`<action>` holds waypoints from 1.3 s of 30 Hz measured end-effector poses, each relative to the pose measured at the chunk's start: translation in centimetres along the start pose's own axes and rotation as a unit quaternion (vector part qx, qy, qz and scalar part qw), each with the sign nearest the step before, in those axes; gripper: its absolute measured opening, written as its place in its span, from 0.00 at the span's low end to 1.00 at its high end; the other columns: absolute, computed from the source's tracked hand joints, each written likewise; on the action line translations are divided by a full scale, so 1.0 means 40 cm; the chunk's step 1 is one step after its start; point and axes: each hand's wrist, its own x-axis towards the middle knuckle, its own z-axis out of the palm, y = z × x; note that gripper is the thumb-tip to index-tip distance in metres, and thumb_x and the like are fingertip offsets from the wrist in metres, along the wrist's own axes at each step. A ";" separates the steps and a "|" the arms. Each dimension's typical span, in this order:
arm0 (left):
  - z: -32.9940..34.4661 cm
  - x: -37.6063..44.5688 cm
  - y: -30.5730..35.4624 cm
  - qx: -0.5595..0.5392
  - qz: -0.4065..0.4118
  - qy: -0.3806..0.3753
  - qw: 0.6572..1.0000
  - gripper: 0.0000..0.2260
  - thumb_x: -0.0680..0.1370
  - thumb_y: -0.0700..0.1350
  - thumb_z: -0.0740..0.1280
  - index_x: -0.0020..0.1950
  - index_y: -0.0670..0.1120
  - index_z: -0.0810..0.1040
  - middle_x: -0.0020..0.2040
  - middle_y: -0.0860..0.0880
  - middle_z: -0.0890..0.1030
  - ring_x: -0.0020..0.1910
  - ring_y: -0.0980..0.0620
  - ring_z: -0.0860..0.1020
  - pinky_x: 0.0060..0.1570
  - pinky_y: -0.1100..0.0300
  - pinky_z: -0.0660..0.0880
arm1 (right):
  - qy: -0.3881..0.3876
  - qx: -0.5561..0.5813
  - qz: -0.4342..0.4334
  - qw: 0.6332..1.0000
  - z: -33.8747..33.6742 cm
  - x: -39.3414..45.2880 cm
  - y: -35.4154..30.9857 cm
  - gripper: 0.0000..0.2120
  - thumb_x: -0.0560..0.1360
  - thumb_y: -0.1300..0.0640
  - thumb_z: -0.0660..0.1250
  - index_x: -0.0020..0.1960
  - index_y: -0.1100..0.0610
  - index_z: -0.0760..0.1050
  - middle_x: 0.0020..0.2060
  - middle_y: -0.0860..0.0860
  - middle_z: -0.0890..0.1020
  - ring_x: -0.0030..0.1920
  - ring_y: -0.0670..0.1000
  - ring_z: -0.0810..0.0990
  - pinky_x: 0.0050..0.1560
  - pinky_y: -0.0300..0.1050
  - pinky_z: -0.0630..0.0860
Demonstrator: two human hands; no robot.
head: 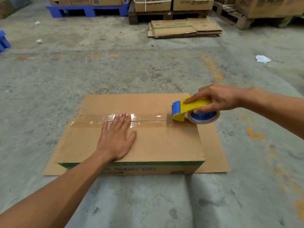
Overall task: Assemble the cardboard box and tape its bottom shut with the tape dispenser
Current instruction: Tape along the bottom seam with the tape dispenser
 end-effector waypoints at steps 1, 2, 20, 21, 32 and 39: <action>-0.001 0.000 0.001 0.001 0.000 -0.003 1.000 0.32 0.78 0.63 0.39 0.81 0.53 0.42 0.81 0.54 0.42 0.79 0.54 0.41 0.76 0.44 0.41 | 0.003 -0.011 -0.004 1.000 0.005 0.003 0.002 0.26 0.69 0.33 0.63 0.66 0.33 0.71 0.42 0.41 0.73 0.42 0.43 0.72 0.41 0.30 0.64; -0.003 0.000 0.001 0.001 0.000 -0.007 1.000 0.32 0.78 0.63 0.39 0.81 0.53 0.42 0.81 0.54 0.42 0.79 0.54 0.41 0.76 0.44 0.41 | 0.004 -0.022 -0.006 1.000 0.009 0.006 0.002 0.25 0.70 0.34 0.64 0.66 0.34 0.71 0.43 0.43 0.73 0.43 0.45 0.72 0.41 0.30 0.64; 0.011 0.045 0.309 -0.035 0.131 -0.019 0.991 0.32 0.81 0.57 0.44 0.80 0.44 0.39 0.81 0.49 0.42 0.79 0.54 0.39 0.77 0.50 0.38 | -0.047 -0.076 -0.004 0.996 0.012 0.047 -0.033 0.23 0.73 0.39 0.68 0.67 0.41 0.74 0.43 0.45 0.73 0.46 0.48 0.71 0.47 0.38 0.66; 0.014 0.044 0.304 -0.043 0.130 -0.015 0.990 0.32 0.82 0.58 0.45 0.80 0.45 0.39 0.81 0.50 0.41 0.79 0.54 0.38 0.77 0.51 0.37 | -0.046 -0.067 -0.007 0.997 0.012 0.046 -0.032 0.23 0.73 0.39 0.68 0.67 0.41 0.74 0.41 0.43 0.72 0.46 0.47 0.71 0.47 0.38 0.65; 0.027 0.052 0.296 -0.036 0.131 -0.010 0.991 0.34 0.78 0.64 0.40 0.81 0.49 0.40 0.80 0.53 0.39 0.78 0.58 0.37 0.77 0.52 0.37 | 0.002 -0.030 0.046 0.998 0.002 -0.179 0.143 0.23 0.70 0.37 0.69 0.64 0.37 0.76 0.39 0.42 0.72 0.41 0.46 0.71 0.45 0.37 0.64; 0.027 0.053 0.296 -0.033 0.128 -0.011 0.991 0.35 0.77 0.64 0.39 0.81 0.50 0.40 0.80 0.54 0.40 0.78 0.58 0.38 0.77 0.52 0.38 | -0.032 -0.042 0.062 0.997 0.042 -0.162 0.158 0.23 0.71 0.37 0.68 0.66 0.37 0.74 0.40 0.42 0.69 0.45 0.48 0.71 0.48 0.41 0.67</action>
